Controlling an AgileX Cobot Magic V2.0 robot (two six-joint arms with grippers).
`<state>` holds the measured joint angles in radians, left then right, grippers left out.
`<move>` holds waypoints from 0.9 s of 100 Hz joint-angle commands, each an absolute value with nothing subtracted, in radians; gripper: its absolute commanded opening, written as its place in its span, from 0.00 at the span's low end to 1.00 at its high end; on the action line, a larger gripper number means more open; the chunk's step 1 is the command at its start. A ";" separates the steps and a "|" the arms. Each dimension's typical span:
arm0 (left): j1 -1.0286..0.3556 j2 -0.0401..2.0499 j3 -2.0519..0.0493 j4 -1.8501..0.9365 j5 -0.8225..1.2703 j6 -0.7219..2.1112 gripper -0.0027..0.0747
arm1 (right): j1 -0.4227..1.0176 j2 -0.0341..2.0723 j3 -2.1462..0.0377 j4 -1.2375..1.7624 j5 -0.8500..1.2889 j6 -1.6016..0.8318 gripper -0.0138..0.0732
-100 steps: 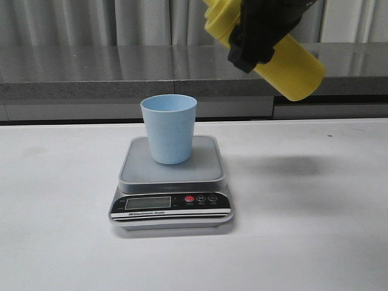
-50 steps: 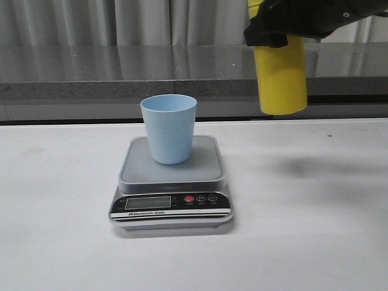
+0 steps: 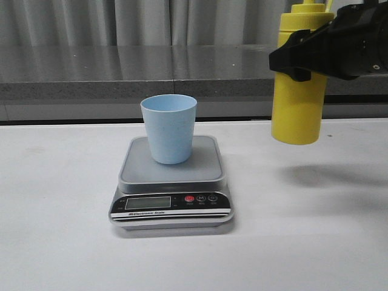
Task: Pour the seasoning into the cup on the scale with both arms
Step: 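Turn the bottle upright and carry it back beside the scale, then lower the yellow bottle onto the table and open the right gripper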
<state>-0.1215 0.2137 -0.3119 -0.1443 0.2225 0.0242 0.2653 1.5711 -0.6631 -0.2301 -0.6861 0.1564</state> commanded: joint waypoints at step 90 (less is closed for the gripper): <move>-0.120 0.222 -0.339 -0.146 0.151 0.022 0.01 | 0.258 1.836 -0.684 -0.284 -1.092 0.099 0.53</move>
